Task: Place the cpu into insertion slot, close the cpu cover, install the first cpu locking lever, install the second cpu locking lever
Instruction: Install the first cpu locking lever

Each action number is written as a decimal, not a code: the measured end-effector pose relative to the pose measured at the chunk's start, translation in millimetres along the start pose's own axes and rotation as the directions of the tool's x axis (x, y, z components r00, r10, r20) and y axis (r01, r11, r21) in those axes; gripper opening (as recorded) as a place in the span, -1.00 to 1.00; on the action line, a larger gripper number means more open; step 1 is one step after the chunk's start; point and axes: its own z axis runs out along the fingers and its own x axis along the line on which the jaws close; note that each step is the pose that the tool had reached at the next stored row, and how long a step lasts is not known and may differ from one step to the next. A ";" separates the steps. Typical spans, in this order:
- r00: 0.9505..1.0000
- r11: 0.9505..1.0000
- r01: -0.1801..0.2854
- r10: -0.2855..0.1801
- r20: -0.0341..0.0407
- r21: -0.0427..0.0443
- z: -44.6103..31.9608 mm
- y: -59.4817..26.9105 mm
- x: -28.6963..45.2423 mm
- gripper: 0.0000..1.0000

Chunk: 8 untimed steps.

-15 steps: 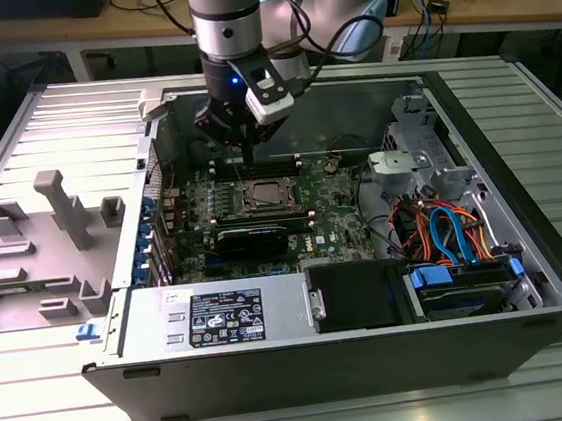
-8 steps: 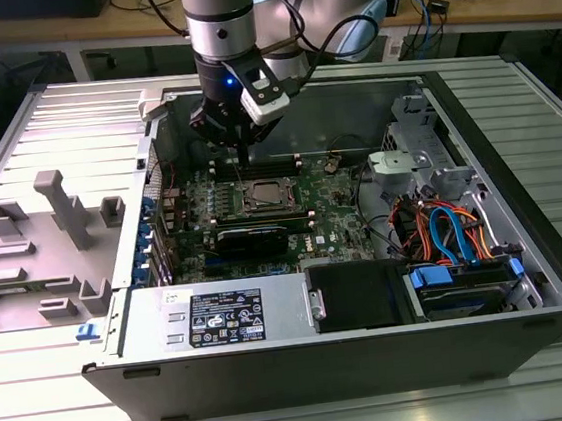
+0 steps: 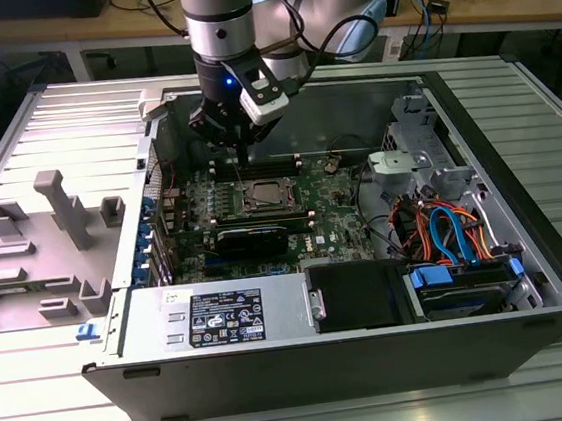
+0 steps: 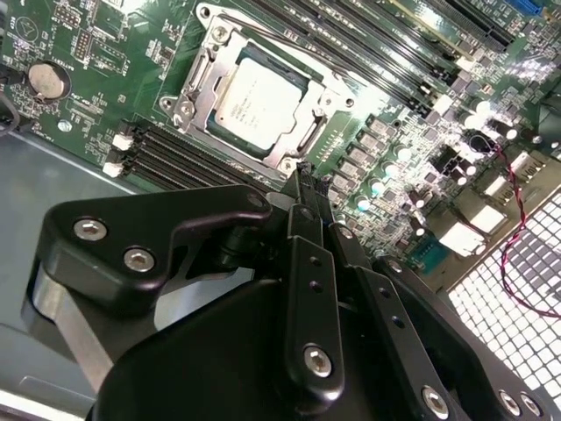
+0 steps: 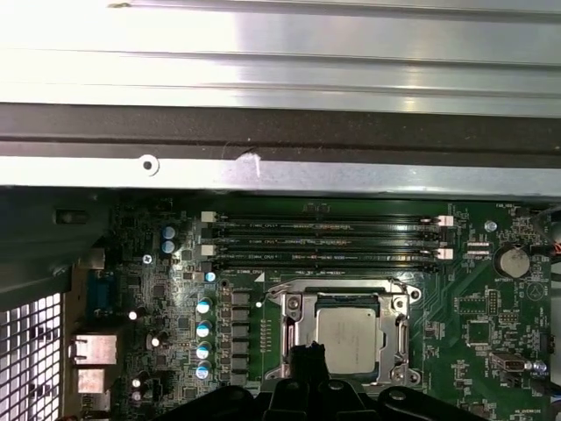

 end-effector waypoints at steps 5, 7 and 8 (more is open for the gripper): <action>1.000 1.000 0.000 0.000 0.000 0.000 -0.3 0.1 6.9 -0.79; 1.000 1.000 0.000 0.000 0.000 0.000 -0.6 0.2 12.2 -0.79; 1.000 1.000 0.000 0.000 0.000 0.000 -0.7 0.3 15.4 -0.79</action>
